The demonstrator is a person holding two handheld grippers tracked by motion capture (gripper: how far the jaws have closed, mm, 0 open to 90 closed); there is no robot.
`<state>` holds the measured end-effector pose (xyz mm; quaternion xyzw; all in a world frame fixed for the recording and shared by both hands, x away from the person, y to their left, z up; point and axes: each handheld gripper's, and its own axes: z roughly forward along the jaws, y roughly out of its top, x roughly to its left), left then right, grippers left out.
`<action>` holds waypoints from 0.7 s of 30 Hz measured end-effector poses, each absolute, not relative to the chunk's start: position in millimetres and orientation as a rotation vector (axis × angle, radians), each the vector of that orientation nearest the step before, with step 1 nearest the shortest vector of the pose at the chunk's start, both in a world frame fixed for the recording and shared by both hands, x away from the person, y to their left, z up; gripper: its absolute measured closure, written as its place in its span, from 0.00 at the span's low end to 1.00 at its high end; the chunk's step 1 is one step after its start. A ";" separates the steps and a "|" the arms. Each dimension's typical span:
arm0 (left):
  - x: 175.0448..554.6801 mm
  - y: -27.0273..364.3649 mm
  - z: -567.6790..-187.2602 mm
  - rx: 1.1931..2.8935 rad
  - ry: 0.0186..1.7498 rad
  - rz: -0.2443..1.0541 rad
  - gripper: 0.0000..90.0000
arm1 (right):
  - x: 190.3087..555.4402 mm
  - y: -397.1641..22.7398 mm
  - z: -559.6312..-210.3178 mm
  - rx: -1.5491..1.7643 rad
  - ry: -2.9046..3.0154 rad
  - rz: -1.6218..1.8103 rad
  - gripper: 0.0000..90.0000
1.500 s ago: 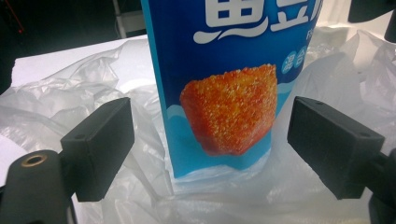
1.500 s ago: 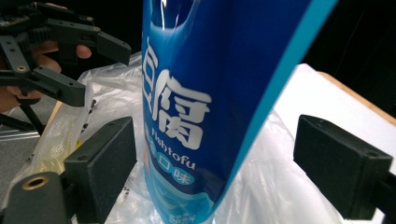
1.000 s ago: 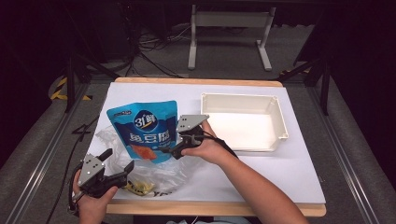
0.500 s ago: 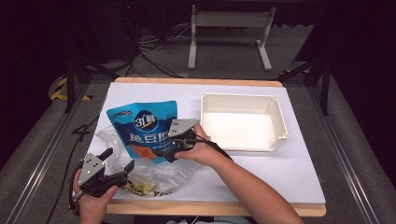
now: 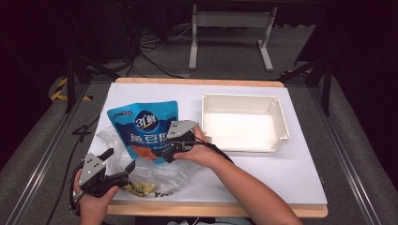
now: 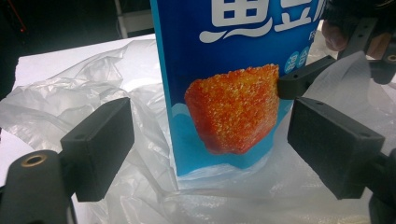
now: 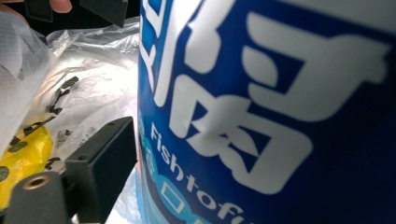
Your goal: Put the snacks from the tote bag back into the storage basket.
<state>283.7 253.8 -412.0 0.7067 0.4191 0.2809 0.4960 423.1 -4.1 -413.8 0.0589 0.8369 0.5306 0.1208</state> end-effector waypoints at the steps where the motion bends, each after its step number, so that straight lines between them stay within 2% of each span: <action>1: 283.8 253.6 -412.1 1.711 1.014 0.681 0.17 | 423.1 -4.1 -413.8 0.172 2.444 1.550 0.19; 12: 284.1 253.2 -412.1 1.715 1.014 0.676 0.17 | 423.6 -4.8 -414.0 0.085 2.504 1.565 0.46; 21: 284.1 253.3 -412.0 1.714 1.015 0.677 0.17 | 424.0 -6.0 -412.5 0.074 2.519 1.560 0.53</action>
